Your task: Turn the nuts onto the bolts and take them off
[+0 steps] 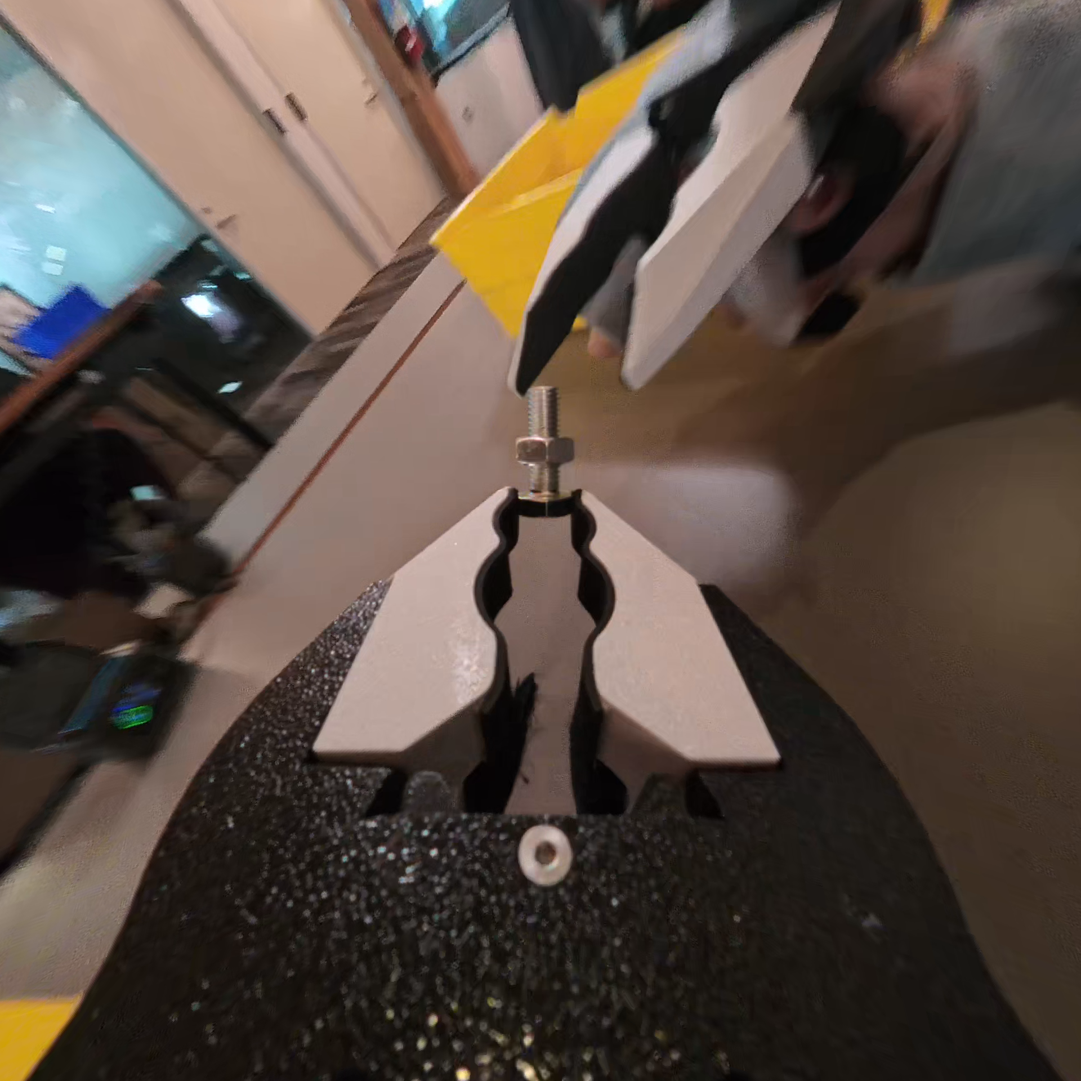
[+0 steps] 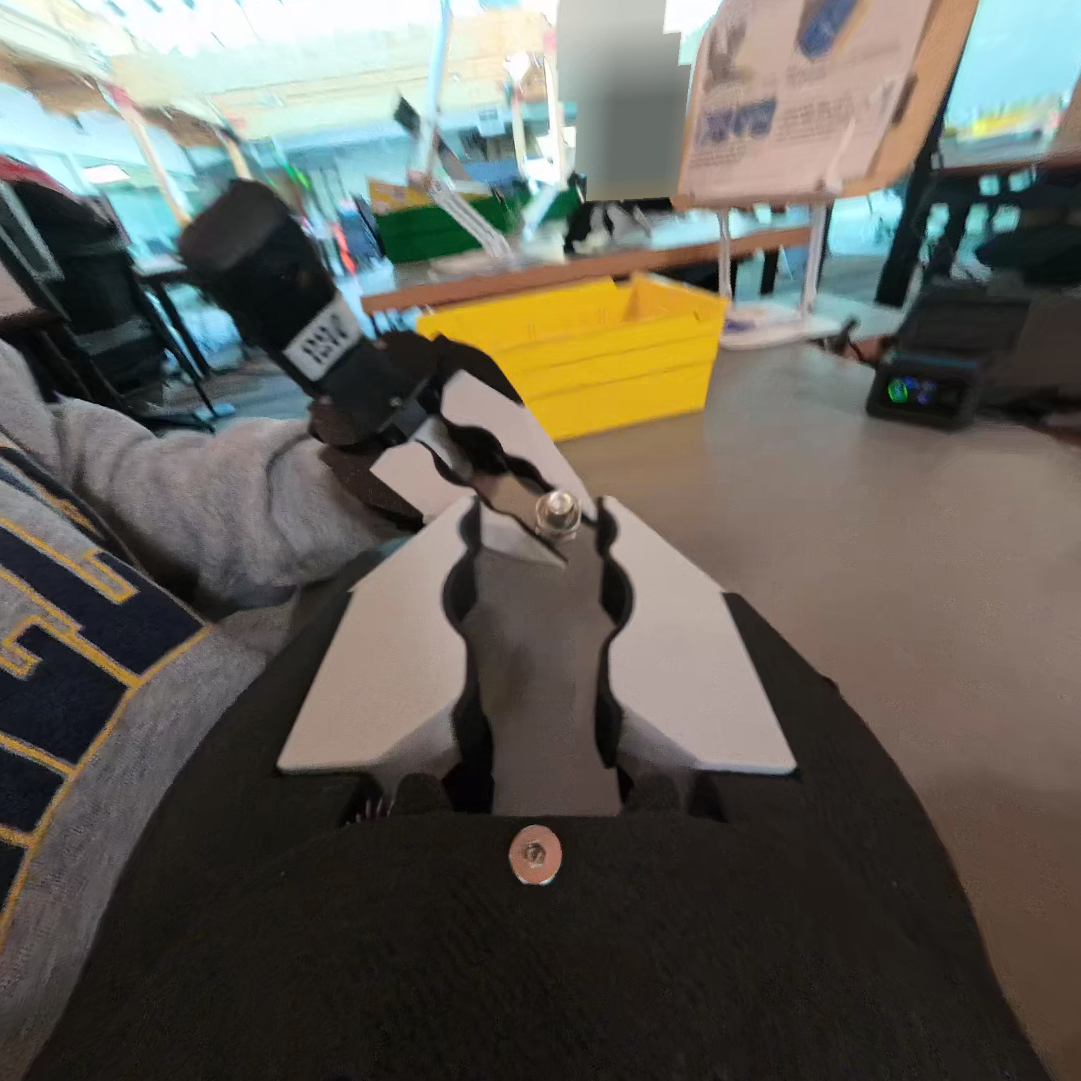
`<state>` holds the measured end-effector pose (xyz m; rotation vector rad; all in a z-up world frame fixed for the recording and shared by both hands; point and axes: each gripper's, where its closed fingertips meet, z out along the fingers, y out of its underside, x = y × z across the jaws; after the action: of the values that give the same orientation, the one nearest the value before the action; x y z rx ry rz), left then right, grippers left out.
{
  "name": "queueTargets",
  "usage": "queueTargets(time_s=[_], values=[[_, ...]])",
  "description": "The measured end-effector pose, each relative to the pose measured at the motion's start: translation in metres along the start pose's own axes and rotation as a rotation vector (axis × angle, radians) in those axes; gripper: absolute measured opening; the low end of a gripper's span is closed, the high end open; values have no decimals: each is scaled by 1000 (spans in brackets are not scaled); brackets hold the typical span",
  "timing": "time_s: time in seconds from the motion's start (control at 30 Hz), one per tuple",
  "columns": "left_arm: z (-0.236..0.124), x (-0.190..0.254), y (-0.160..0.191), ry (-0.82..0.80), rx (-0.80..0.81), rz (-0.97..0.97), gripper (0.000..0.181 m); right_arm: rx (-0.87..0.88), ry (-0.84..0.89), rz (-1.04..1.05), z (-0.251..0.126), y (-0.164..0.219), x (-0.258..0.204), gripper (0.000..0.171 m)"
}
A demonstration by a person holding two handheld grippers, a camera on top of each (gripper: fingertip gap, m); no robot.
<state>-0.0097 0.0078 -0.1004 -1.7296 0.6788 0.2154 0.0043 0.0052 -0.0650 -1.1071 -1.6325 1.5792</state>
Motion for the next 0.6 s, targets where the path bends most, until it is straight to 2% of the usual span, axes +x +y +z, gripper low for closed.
queueTargets(time_s=[0.1, 0.23, 0.37, 0.6], values=[[9, -8, 32, -104, -131, 247, 16, -205, 69, -42, 5, 33, 10, 61], [20, -5, 54, -137, -172, 425, 16, -316, 108, -88, 13, 54, 16, 67], [23, 0, 61, -106, -185, 442, 16, -368, 108, -96, 23, 74, 21, 69], [24, 6, 70, -75, -207, 478, 16, -396, 79, -49, 32, 82, 25, 68]])
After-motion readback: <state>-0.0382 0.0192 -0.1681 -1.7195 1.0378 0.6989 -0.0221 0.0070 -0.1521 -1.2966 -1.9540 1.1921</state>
